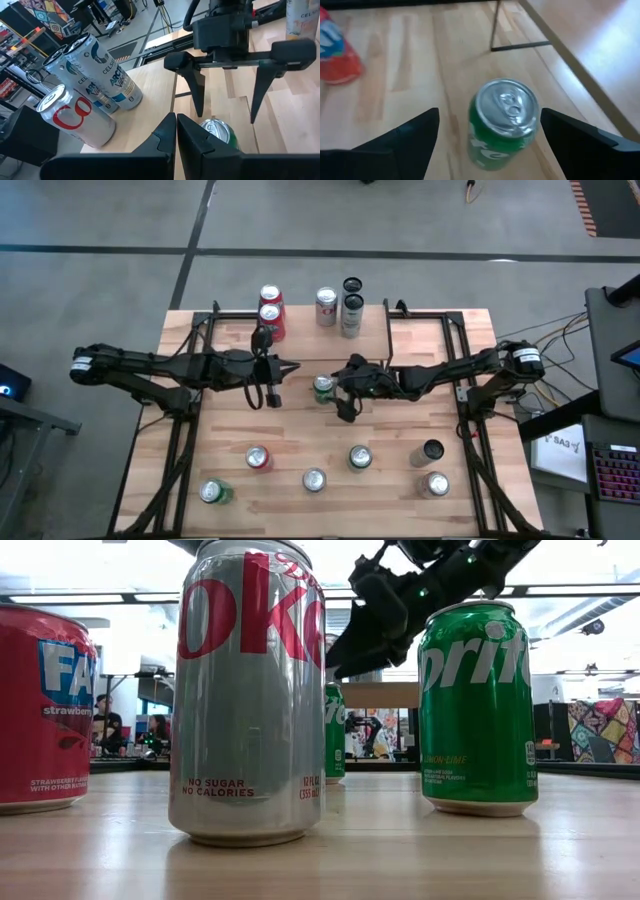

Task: Place canned beverage on shelf
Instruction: Put the top green soda can on the shelf

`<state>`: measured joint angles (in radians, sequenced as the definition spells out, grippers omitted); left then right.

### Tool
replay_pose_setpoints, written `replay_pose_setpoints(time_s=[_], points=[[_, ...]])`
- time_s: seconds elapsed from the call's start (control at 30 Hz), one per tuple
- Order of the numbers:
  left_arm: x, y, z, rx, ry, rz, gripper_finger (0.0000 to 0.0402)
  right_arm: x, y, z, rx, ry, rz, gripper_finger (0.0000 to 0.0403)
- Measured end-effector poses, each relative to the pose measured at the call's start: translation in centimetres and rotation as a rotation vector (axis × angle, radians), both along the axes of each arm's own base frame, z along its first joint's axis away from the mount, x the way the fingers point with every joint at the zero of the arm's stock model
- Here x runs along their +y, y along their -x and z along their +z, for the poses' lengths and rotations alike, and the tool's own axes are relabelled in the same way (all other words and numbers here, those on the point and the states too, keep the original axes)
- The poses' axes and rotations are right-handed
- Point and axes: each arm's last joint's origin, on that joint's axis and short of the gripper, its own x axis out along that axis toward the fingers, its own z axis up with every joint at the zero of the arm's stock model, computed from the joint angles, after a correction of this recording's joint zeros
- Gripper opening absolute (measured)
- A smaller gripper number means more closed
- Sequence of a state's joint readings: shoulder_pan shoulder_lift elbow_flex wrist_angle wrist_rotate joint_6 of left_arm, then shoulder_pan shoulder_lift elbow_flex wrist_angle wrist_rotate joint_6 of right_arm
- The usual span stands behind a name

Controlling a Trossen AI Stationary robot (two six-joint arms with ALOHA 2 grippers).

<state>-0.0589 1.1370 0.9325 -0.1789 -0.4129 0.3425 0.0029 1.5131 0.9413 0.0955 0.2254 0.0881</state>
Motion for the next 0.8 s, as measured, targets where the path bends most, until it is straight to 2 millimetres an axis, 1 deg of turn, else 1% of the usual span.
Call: replay_pose_setpoints(time_s=[0.2, 0.27, 0.43, 0.53, 0.6, 0.8], points=[[0.0, 0.0, -0.1, 0.002, 0.001, 0.0, 0.0, -0.1, -0.8, -1.4, 0.007, 0.014, -0.023, 0.0329], [0.0, 0.0, -0.1, 0.0, 0.007, 0.003, 0.0, -0.2, -1.1, -1.7, -0.01, 0.007, -0.058, 0.0329], [0.0, 0.0, -0.1, -0.003, 0.016, 0.006, 0.0, -0.3, -1.4, -1.2, -0.032, 0.027, -0.109, 0.0329], [0.0, -0.1, -0.1, 0.0, 0.016, 0.006, 0.0, -0.3, -1.6, -0.9, -0.037, 0.042, -0.109, 0.0329], [0.0, -0.1, -0.2, 0.003, 0.016, 0.006, 0.0, -0.3, -2.0, -1.0, -0.035, 0.055, -0.101, 0.0329], [0.0, -0.1, -0.3, 0.004, 0.016, 0.006, 0.0, -0.3, -3.4, -3.0, 0.029, 0.066, -0.096, 0.0329]])
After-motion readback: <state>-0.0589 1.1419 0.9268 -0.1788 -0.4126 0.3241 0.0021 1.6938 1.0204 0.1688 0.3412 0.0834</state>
